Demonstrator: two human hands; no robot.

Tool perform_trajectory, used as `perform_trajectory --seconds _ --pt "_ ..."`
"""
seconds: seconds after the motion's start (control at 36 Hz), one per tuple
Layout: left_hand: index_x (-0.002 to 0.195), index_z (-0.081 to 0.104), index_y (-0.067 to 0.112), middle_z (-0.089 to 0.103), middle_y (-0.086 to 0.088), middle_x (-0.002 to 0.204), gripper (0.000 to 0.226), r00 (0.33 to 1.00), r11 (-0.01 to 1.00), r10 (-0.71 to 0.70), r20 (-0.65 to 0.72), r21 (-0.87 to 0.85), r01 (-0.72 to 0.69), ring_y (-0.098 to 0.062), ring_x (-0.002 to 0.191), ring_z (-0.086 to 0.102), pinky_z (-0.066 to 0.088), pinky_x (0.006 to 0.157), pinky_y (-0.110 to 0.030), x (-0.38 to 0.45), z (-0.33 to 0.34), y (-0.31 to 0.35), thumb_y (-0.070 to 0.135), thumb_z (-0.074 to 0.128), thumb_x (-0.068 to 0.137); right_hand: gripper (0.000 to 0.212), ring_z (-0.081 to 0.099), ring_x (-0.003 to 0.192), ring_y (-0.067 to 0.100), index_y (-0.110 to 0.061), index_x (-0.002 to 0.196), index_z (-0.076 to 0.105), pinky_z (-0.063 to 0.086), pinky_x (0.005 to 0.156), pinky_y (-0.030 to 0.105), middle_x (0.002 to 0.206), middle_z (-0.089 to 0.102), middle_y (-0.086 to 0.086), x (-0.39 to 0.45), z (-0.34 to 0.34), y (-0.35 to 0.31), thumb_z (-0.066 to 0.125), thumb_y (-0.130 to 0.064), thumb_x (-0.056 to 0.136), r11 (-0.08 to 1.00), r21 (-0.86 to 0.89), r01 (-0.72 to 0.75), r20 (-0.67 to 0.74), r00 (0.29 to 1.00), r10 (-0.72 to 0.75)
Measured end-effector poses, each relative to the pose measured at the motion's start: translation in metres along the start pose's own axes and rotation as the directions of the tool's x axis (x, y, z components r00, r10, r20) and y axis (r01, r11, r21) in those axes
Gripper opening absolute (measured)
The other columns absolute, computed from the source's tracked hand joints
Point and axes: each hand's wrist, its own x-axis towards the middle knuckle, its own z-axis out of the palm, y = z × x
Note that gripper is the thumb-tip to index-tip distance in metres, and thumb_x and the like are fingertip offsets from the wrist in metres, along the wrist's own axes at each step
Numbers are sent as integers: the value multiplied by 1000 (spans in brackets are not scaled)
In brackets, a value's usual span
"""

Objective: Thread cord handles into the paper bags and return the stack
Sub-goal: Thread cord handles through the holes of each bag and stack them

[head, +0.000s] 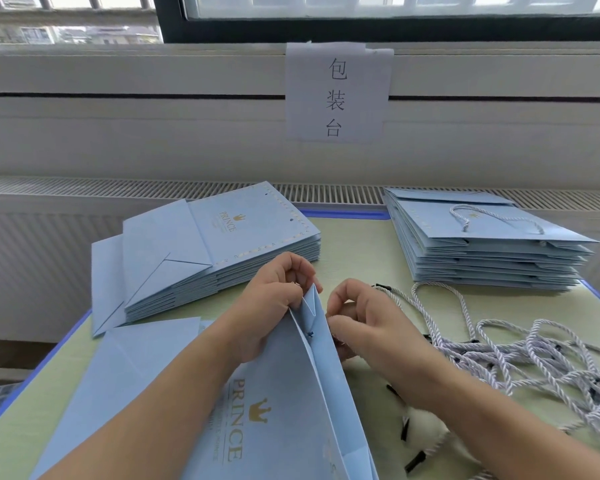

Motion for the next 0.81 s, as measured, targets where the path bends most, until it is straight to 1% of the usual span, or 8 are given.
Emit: perform_trajectory --seconds 0.08,0.17,0.22,0.42,0.5,0.56,0.72,0.81 --pt "88 53 8 63 -3 74 42 1000 1000 -6 -9 -18 6 -17 72 54 44 69 -27 0 1 0 0 38 49 16 44 48 6 -10 76 47 40 50 19 53 50 -10 -4 2 -3 59 -5 84 986 -155 65 -13 998 -68" --pt "88 52 7 63 -6 76 43 1000 999 -9 -22 -31 8 -18 71 54 44 68 -29 0 2 1 -1 38 49 23 38 51 6 -24 67 45 30 51 18 54 46 -12 -10 3 -1 64 -16 77 795 -570 210 47 974 -223" --pt "88 52 7 64 -4 73 42 1000 1000 -11 -24 -27 10 -15 67 56 45 66 -27 0 2 1 -1 38 49 24 39 55 9 -26 69 46 30 52 21 59 46 -7 -12 5 -3 59 -9 80 716 -655 241 89 966 -244" --pt "91 51 6 66 -3 71 44 998 998 -35 -60 -58 32 -18 75 60 49 70 -28 1 -1 2 -1 40 49 19 43 60 7 -35 86 60 36 59 14 56 42 -6 -15 7 -7 57 -17 85 677 -710 196 50 972 -228" --pt "92 51 6 65 -3 73 45 997 997 -46 -61 -69 42 -17 70 62 51 64 -26 1 -1 3 0 41 48 18 46 66 7 -30 100 51 38 63 18 70 53 -8 -15 7 -5 55 -19 86 666 -727 166 38 978 -203" --pt "92 51 5 63 -5 75 45 997 995 -52 -56 -84 47 -14 64 63 52 57 -23 1 0 3 0 42 48 18 45 65 10 -27 97 49 38 66 25 70 52 -7 -12 6 -4 57 -18 84 686 -711 153 18 980 -199" --pt "91 50 6 64 0 67 45 997 996 -45 -67 -77 40 -18 79 65 51 66 -28 1 0 1 2 41 47 16 46 51 0 -27 89 73 34 52 11 54 54 -24 -9 4 -2 63 -15 84 804 -590 73 9 996 -84" --pt "91 51 7 65 -1 70 44 997 998 -43 -66 -56 39 -19 79 63 50 71 -30 1 1 1 2 42 47 23 45 49 1 -39 71 65 31 54 11 77 56 -14 -3 3 2 68 -19 82 823 -566 50 -5 998 -65"
